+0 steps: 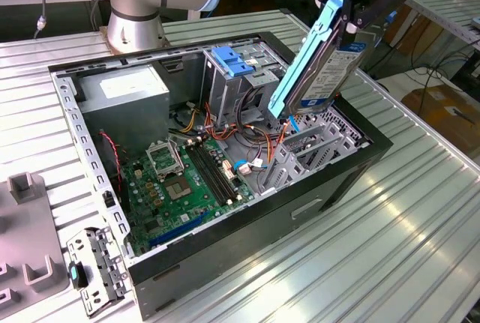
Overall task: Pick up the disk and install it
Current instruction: 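Insert the disk into the insertion slot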
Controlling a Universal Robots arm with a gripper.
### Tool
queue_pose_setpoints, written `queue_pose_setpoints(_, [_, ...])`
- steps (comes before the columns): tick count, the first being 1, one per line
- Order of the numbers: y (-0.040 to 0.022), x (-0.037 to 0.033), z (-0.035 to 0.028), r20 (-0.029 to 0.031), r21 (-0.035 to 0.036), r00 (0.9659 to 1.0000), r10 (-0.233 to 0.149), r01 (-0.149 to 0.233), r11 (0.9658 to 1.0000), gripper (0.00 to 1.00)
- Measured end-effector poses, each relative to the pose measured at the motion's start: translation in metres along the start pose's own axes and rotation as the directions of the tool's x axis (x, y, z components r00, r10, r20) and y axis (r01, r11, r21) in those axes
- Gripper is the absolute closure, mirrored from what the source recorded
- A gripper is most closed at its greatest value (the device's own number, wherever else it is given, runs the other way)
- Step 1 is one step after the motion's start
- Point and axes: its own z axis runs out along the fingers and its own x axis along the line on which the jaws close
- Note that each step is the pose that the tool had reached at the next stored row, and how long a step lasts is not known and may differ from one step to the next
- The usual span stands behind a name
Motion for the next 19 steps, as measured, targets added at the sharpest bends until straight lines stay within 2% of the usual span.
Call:
queue_pose_setpoints(1, [0.0,0.0,0.0,0.0,0.0019,1.0,0.0,0.0,1.0,0.63])
queue_pose_setpoints(3, [0.0003,0.0,0.0002,0.0006,0.012,1.0,0.0,0.0,0.9999,0.63])
queue_pose_setpoints(6, [0.0008,0.0,0.0002,0.0023,0.0547,1.0,0.0,-0.001,0.9985,0.63])
queue_pose_setpoints(7, [0.001,0.0001,0.0003,0.0031,0.072,1.0,0.001,-0.001,0.9974,0.63])
queue_pose_setpoints(9, [0.0014,0.0001,0.0004,0.0042,0.0992,1.0,0.001,-0.001,0.9951,0.63])
queue_pose_setpoints(11, [0.0027,0.0001,0.0009,0.0054,0.1225,1.0,0.001,-0.002,0.9925,0.63])
queue_pose_setpoints(13, [0.0064,0.0004,0.003,0.0057,0.1329,1.0,0.001,-0.002,0.9911,0.63])
queue_pose_setpoints(19, [0.0126,0.0014,0.0125,0.0056,0.1341,1.0,0.001,-0.002,0.991,0.63])
